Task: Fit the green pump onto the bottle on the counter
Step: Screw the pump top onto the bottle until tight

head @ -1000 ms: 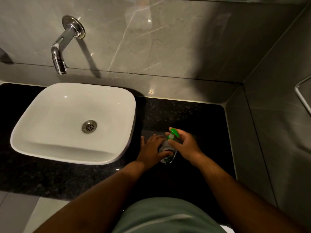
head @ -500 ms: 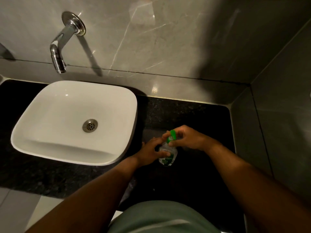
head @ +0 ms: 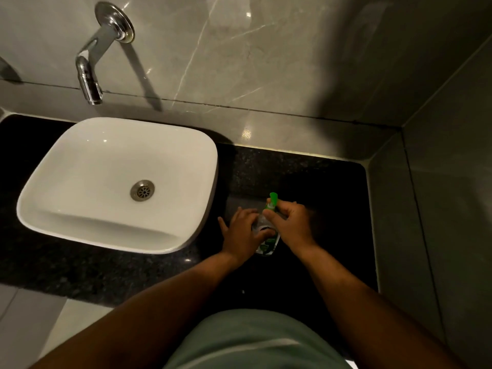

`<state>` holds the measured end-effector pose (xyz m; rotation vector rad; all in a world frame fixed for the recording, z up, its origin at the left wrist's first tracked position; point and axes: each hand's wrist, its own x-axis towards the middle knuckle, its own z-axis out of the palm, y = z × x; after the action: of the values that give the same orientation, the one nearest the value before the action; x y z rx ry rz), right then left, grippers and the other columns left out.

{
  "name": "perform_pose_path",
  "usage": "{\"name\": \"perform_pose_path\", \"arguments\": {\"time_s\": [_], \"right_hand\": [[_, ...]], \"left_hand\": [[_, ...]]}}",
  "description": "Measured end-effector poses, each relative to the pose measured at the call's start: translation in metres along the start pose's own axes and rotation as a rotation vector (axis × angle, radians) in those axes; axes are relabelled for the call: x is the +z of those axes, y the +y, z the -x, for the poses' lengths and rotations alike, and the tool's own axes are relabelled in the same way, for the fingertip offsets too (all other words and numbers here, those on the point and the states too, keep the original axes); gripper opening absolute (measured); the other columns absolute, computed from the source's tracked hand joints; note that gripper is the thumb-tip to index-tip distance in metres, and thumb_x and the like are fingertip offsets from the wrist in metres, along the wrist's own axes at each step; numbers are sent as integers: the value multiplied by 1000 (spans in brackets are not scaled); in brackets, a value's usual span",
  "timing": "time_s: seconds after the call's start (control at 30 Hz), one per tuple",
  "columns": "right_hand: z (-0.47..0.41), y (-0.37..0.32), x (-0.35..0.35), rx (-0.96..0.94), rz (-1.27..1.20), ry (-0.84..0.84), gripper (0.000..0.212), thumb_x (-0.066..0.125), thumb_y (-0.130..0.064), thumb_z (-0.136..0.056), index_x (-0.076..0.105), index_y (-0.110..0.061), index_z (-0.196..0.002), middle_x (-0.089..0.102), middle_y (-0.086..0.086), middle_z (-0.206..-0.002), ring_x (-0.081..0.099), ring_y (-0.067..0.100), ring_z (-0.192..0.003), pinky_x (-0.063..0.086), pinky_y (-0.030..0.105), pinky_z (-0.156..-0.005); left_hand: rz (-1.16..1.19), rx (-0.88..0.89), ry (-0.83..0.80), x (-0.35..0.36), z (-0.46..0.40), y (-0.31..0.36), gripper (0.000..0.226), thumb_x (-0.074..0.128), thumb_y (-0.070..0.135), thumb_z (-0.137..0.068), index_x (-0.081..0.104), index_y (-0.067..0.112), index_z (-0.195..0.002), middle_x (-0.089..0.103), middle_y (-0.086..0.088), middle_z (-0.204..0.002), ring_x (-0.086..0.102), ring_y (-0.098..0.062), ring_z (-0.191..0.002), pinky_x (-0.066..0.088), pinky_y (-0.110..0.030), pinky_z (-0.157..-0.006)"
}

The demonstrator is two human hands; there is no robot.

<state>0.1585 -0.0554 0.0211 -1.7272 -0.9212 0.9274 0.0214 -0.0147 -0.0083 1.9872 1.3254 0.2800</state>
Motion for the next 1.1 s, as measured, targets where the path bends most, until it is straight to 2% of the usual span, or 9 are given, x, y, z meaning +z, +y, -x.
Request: {"name": "perform_pose_path", "arguments": {"time_s": [0.1, 0.2, 0.33, 0.43, 0.6, 0.7, 0.87, 1.0, 1.1], "right_hand": [[0, -6, 7, -16, 28, 37, 16, 74, -25, -76, 73, -20, -92, 72, -10, -79, 66, 2, -74, 54, 37, -77], [0, -9, 12, -3, 90, 99, 11, 72, -32, -75, 71, -27, -84, 71, -8, -73, 68, 11, -71, 58, 38, -68], [7, -9, 20, 0, 165, 197, 15, 69, -38, -76, 70, -25, -84, 70, -8, -74, 66, 8, -71, 58, 41, -71], [12, -8, 20, 36, 136, 239, 26, 71, -35, -77, 71, -19, -97, 73, -2, -86, 67, 12, -80, 57, 41, -78], [30, -8, -11, -10, 115, 72, 44, 79, -17, -72, 67, -13, -114, 68, 0, -113, 63, 12, -106, 48, 19, -89], [46, -8, -47, -53, 141, 55, 47, 69, -2, -78, 61, -14, -123, 56, 3, -132, 51, 11, -121, 38, 23, -104], [53, -28, -79, 74, 13, 150, 26, 62, -6, -87, 65, -10, -112, 69, 10, -109, 66, 20, -100, 53, 31, -87], [41, -46, -72, 39, 43, 55, 25, 62, -7, -87, 65, -5, -112, 70, 16, -100, 64, 7, -70, 48, 11, -59], [33, -57, -65, -6, 101, -1, 27, 66, -10, -85, 65, -8, -112, 70, 12, -97, 63, 6, -73, 52, 20, -71]], "left_hand": [[-38, -31, 18, 0, 1, 3, 57, 59, 64, -75, 59, 30, -120, 43, 8, -142, 16, -18, -143, -11, -67, -105], [-62, -54, 37, -1, 0, 8, 49, 59, 60, -76, 61, 28, -114, 40, 5, -144, 14, -19, -143, -13, -66, -105], [-119, -51, 73, 2, 3, 11, 43, 55, 57, -76, 62, 26, -106, 40, 1, -142, 20, -20, -141, -10, -69, -105], [-99, -22, 42, 0, 2, 8, 43, 57, 59, -74, 61, 25, -101, 38, -1, -145, 17, -22, -142, -10, -68, -106], [-32, 74, -69, -8, 2, 1, 41, 70, 59, -70, 61, 28, -95, 25, 0, -156, -1, -21, -146, -13, -60, -108], [-12, 138, -78, -11, 2, 5, 46, 74, 55, -70, 64, 28, -106, 22, 2, -157, -4, -19, -145, -15, -57, -109], [44, 133, -26, -12, -6, 22, 52, 78, 44, -70, 63, 28, -118, 27, 3, -154, 1, -19, -146, -12, -56, -112], [16, 130, -13, -10, -12, 17, 55, 76, 47, -71, 60, 30, -121, 31, 2, -153, 5, -20, -146, -9, -57, -112], [-15, 157, -13, -6, -12, 9, 58, 73, 52, -72, 57, 34, -125, 36, 3, -150, 9, -18, -145, -8, -58, -113]]}}
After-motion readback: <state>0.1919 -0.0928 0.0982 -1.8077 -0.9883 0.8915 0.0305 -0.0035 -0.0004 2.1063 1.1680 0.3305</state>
